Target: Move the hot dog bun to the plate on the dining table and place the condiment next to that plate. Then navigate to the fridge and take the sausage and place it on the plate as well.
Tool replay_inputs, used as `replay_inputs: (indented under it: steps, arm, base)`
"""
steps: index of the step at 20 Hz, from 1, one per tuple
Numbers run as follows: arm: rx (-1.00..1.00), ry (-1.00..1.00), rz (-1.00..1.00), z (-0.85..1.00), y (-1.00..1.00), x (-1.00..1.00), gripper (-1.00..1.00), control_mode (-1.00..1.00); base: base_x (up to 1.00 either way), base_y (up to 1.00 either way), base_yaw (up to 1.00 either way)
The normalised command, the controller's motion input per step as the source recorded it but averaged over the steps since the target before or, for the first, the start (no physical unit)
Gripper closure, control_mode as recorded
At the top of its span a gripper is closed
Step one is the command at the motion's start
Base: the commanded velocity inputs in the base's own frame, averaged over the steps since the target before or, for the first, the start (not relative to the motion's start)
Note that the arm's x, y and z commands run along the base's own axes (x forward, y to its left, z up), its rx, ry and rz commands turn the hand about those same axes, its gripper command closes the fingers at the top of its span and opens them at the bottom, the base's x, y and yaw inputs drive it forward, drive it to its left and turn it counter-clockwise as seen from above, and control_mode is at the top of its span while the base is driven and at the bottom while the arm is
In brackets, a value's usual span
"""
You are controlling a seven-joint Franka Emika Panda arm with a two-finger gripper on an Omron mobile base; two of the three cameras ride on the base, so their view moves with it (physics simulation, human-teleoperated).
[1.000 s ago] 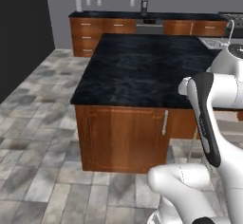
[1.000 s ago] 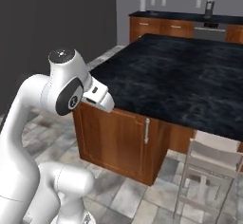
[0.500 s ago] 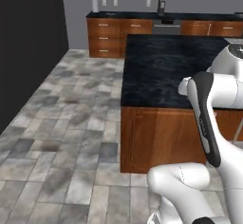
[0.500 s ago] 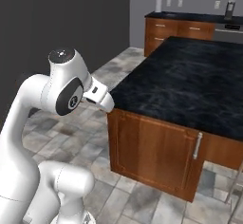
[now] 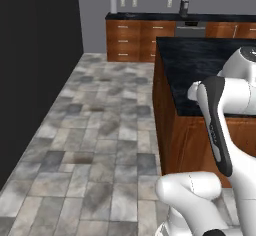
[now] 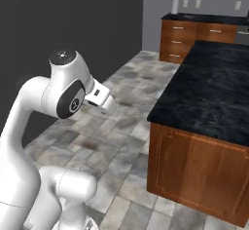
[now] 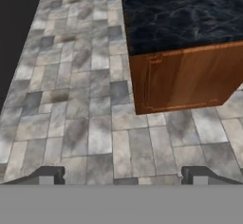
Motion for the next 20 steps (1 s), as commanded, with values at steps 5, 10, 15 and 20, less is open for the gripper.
replay_inputs:
  steps: [5, 10, 15, 20]
  arm:
    - [0.0, 0.0, 0.0, 0.0, 0.0, 0.0, -1.0, 1.0]
    - [0.0, 0.0, 0.0, 0.0, 0.0, 0.0, -1.0, 1.0]
    - [0.0, 0.0, 0.0, 0.0, 0.0, 0.0, -1.0, 1.0]
    - [0.0, 0.0, 0.0, 0.0, 0.0, 0.0, -1.0, 1.0]
  base:
    - [0.81, 1.0, -0.15]
    - [0.93, 0.84, -0.24]
    - [1.0, 0.64, -0.29]
    - [1.0, 0.5, -0.27]
